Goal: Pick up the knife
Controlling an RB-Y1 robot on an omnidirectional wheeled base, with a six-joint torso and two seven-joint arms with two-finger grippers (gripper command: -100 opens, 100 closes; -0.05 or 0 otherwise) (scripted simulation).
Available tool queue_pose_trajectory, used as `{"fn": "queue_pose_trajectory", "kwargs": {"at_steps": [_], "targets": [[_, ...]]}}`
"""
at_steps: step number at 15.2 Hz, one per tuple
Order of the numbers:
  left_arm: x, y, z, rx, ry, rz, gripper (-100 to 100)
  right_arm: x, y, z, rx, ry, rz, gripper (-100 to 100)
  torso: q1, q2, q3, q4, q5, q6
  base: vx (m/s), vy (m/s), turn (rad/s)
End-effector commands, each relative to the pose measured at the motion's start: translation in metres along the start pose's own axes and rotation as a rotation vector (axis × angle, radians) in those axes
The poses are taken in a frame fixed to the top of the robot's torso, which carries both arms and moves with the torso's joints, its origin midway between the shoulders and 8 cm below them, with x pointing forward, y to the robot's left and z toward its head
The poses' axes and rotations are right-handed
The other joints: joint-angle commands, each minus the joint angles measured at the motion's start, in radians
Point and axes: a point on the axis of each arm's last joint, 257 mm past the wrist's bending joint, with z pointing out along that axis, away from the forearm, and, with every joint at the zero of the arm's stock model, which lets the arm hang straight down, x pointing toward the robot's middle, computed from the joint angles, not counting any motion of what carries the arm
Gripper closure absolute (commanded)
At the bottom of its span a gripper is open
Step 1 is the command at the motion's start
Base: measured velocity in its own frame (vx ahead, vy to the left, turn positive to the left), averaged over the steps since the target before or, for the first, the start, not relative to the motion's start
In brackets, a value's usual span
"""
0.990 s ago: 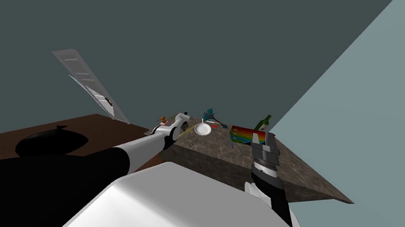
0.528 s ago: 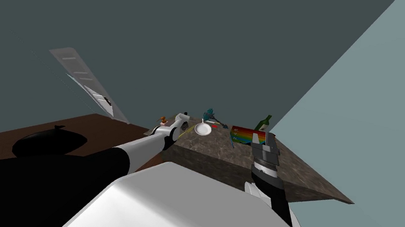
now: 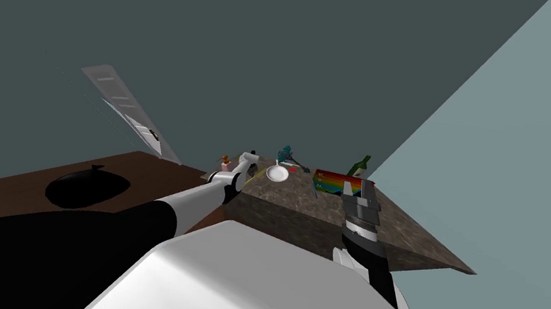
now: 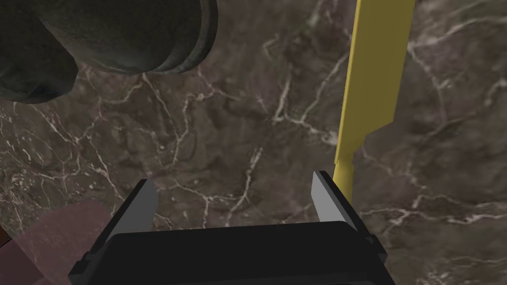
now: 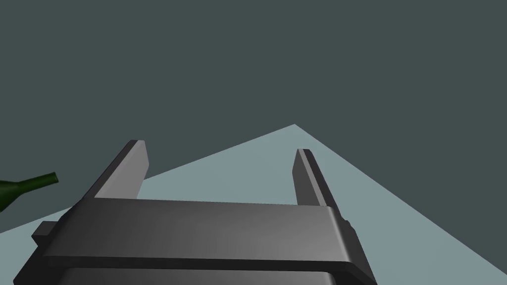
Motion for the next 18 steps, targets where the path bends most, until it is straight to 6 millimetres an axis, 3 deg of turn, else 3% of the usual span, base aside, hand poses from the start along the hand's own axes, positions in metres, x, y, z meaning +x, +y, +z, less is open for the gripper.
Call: {"fn": "queue_pose_trajectory", "kwargs": {"at_steps": [1, 2, 3, 4, 8, 18], "targets": [[0.005, 0.013, 0.000, -0.032, 0.006, -0.011, -100, 0.000, 0.000, 0.000, 0.000, 0.000, 0.000, 0, 0.000, 0.000, 0.000, 0.000, 0.000, 0.000, -0.214, -0.066, 0.027], [0.002, 0.003, -0.001, -0.010, 0.006, -0.006, -100, 0.000, 0.000, 0.000, 0.000, 0.000, 0.000, 0, -0.002, 0.003, 0.001, 0.000, 0.000, 0.001, -0.141, -0.042, 0.004], [-0.007, 0.003, 0.004, -0.015, -0.013, -0.054, -100, 0.000, 0.000, 0.000, 0.000, 0.000, 0.000, 0, -0.001, 0.002, 0.001, 0.000, 0.000, 0.001, -0.066, 0.035, -0.751], [-0.007, 0.003, 0.004, -0.015, -0.013, -0.054, -100, 0.000, 0.000, 0.000, 0.000, 0.000, 0.000, 0, 0.002, -0.001, 0.000, 0.000, 0.000, -0.002, -0.053, 0.091, -0.027], [-0.026, -0.002, 0.013, -0.015, -0.051, -0.145, -100, 0.000, 0.000, 0.000, 0.000, 0.000, 0.000, 0, 0.015, -0.004, -0.002, 0.000, 0.003, -0.002, -0.054, 0.181, -0.346], [-0.074, -0.011, 0.033, -0.004, -0.145, -0.372, -100, 0.000, 0.000, 0.000, 0.000, 0.000, 0.000, 0, 0.014, -0.004, -0.002, 0.000, 0.003, -0.003, -0.094, 0.158, -0.378]]}}
